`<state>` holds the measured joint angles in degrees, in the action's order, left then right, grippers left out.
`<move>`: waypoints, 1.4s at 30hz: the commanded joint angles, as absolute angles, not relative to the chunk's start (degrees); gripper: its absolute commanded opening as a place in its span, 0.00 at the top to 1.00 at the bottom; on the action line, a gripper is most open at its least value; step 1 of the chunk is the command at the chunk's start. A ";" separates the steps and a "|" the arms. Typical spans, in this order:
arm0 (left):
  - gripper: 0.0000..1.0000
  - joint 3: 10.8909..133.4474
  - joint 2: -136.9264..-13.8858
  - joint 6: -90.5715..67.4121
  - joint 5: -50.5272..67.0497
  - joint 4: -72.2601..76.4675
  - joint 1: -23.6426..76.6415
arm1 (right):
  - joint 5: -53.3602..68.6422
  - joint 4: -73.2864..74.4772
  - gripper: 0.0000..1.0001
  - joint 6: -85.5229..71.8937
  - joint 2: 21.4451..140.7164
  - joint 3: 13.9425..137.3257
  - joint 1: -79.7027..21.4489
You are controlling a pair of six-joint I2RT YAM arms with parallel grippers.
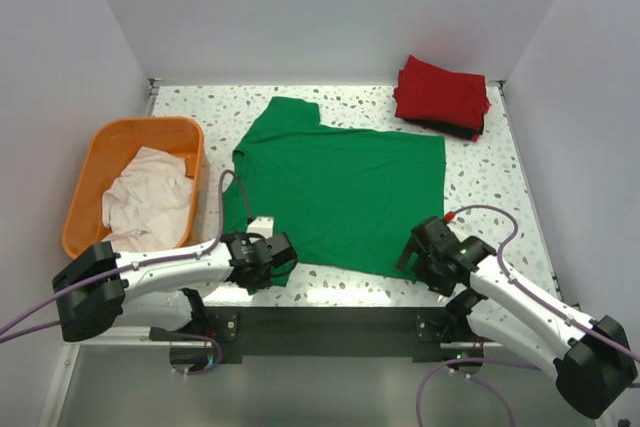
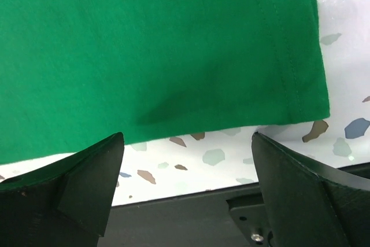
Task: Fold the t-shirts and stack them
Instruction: Fold the tshirt
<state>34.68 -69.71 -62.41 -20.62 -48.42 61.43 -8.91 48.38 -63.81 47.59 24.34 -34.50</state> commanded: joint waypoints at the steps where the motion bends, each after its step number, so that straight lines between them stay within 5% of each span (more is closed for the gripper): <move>1: 1.00 37.53 -68.73 -59.60 -21.71 -46.76 60.65 | -12.83 45.62 0.06 -68.64 46.76 22.85 -34.63; 6: 1.00 38.14 -68.99 -58.01 -20.65 -46.05 59.86 | -16.16 44.82 0.16 -69.26 47.11 22.23 -34.63; 10: 1.00 38.67 -68.73 -56.87 -21.27 -46.15 58.63 | -17.05 42.37 0.63 -66.98 48.25 22.41 -34.54; 15: 1.00 40.51 -69.34 -55.64 -22.41 -46.49 57.84 | -16.09 41.22 0.77 -64.16 51.33 23.82 -34.63; 19: 1.00 42.18 -69.70 -53.80 -22.85 -46.23 56.87 | -17.22 41.75 1.00 -63.28 50.81 24.69 -34.54; 42: 1.00 58.53 -82.35 -34.90 -27.33 -41.31 42.82 | -20.04 43.08 1.00 -48.52 62.84 44.12 -27.88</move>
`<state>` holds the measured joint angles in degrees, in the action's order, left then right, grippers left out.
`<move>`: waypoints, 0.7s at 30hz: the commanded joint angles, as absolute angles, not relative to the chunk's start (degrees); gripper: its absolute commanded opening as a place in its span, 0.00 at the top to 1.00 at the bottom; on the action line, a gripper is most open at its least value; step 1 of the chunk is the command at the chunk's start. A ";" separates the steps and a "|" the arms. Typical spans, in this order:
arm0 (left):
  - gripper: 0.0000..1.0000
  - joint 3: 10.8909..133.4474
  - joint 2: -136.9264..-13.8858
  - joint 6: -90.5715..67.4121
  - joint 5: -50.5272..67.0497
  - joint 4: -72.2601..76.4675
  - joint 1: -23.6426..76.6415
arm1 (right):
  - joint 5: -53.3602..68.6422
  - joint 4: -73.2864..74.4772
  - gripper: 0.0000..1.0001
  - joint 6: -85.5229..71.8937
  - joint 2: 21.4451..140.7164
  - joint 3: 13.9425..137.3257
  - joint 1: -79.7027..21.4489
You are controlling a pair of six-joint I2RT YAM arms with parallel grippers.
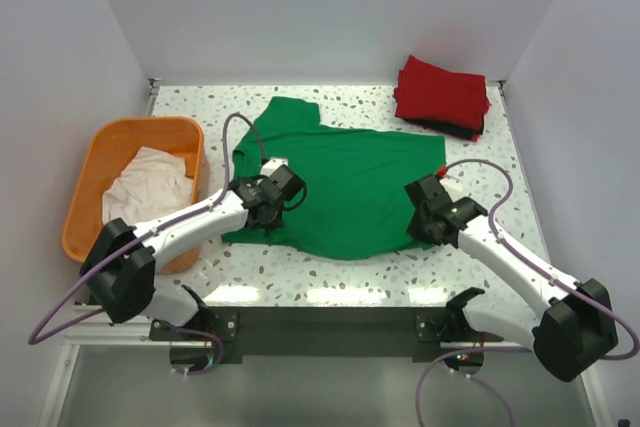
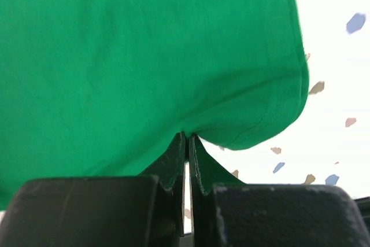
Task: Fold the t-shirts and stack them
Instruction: Fold the tshirt
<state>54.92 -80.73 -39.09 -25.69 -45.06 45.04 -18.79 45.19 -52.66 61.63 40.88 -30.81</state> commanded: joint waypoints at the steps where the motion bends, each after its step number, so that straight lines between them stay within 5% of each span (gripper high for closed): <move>1: 1.00 59.75 -82.96 -34.54 -27.42 -40.87 42.19 | -18.91 42.54 1.00 -47.91 63.80 44.47 -27.08; 21: 1.00 72.41 -96.23 -26.72 -27.86 -34.28 31.56 | -18.89 37.35 1.00 -39.02 82.25 59.15 -19.78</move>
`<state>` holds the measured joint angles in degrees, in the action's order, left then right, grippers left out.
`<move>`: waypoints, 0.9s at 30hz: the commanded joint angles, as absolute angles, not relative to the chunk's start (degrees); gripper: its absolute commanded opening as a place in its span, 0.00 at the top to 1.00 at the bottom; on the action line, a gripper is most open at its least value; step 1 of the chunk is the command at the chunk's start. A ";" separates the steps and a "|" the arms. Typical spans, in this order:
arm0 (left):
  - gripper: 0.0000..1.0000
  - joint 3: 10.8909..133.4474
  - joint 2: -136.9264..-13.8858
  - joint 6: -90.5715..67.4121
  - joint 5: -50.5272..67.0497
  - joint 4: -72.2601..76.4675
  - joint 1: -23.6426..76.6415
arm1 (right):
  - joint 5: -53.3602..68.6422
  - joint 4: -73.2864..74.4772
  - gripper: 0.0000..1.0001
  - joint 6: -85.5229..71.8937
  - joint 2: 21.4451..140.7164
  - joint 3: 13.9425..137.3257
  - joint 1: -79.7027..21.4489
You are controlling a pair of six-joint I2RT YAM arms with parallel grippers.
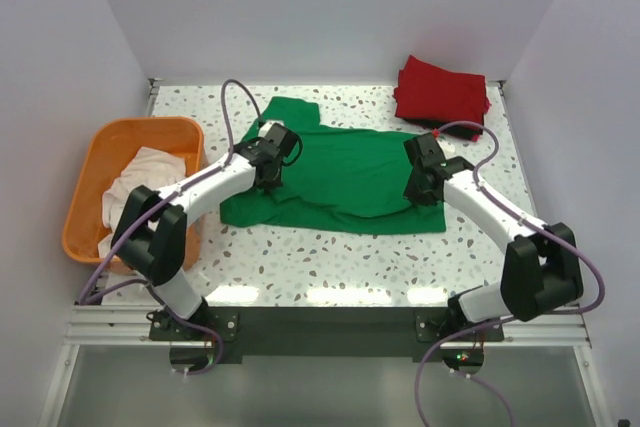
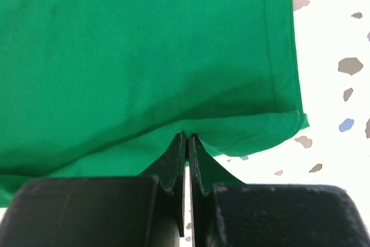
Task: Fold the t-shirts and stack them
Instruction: Fold the tshirt
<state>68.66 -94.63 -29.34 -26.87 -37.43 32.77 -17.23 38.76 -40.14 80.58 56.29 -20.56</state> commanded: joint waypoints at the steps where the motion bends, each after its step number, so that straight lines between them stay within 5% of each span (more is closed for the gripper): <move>1: 1.00 72.86 -96.76 -26.28 -27.77 -33.58 31.29 | -19.07 37.35 1.00 -39.02 82.79 59.50 -19.51; 9: 0.97 78.30 -105.64 -23.82 -26.54 -31.11 28.31 | -18.90 36.12 1.00 -37.79 90.87 64.86 -17.84; 13: 0.68 80.33 -109.33 -24.08 -23.83 -30.06 25.32 | -19.51 36.65 0.94 -37.62 96.05 68.98 -16.61; 14: 0.56 81.29 -109.60 -23.91 -23.47 -29.88 24.70 | -19.42 36.82 0.88 -37.62 97.89 69.69 -16.00; 15: 0.27 81.65 -109.95 -23.56 -23.21 -29.27 24.61 | -19.95 36.57 0.82 -37.36 98.61 70.22 -15.82; 18: 0.01 84.36 -111.09 -22.85 -23.55 -29.70 24.52 | -20.91 36.65 0.51 -35.69 101.68 73.47 -14.86; 20: 0.00 85.34 -110.74 -22.76 -24.43 -30.32 24.43 | -22.66 38.39 0.31 -34.02 103.09 76.02 -14.68; 25: 0.00 82.19 -106.28 -23.90 -24.70 -30.50 24.43 | -25.31 40.08 0.16 -30.50 100.73 76.04 -14.76; 27: 0.00 78.94 -104.60 -24.52 -23.56 -29.71 24.43 | -24.96 39.64 0.01 -29.71 97.76 74.36 -14.68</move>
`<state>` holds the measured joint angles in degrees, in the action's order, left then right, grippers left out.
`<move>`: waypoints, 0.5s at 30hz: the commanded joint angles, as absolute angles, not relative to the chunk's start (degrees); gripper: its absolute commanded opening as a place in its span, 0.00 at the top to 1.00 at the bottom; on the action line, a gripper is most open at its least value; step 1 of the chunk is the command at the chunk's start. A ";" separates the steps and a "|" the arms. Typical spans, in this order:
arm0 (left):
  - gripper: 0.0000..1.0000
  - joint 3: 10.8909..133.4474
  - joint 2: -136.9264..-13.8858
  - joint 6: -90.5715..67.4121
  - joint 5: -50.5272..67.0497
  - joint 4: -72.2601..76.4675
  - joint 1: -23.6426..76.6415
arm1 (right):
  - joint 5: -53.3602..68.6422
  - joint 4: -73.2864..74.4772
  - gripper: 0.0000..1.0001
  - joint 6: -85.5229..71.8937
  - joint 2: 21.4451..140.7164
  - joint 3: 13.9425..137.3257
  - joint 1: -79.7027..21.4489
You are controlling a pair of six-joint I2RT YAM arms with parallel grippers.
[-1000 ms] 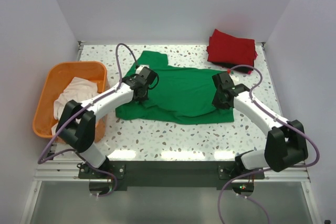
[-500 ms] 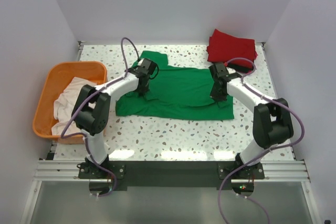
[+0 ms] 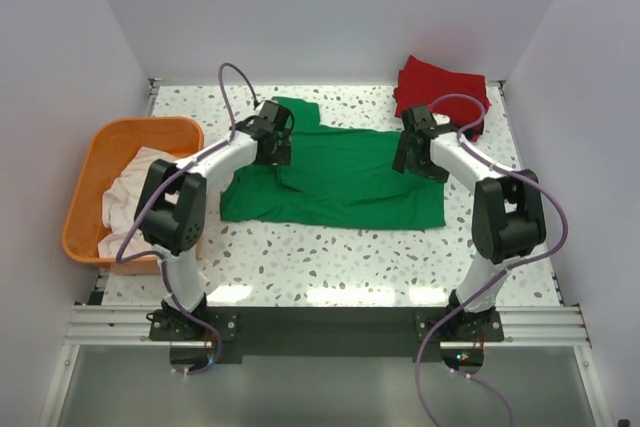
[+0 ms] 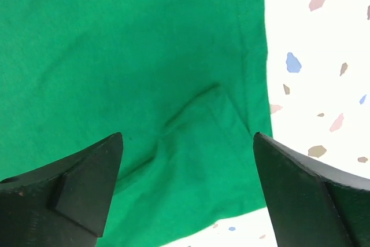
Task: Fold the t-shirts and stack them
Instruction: Fold the tshirt
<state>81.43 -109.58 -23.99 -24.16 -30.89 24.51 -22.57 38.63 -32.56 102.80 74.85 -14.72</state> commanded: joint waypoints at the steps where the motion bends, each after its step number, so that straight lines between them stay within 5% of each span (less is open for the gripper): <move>1: 0.00 78.23 -102.85 -24.87 -23.21 -29.71 24.43 | -24.00 39.38 0.01 -29.01 96.69 72.27 -14.76; 15: 0.00 65.30 -96.50 -26.63 -4.41 -20.75 25.49 | -13.97 33.49 0.01 -25.14 87.36 57.57 -15.99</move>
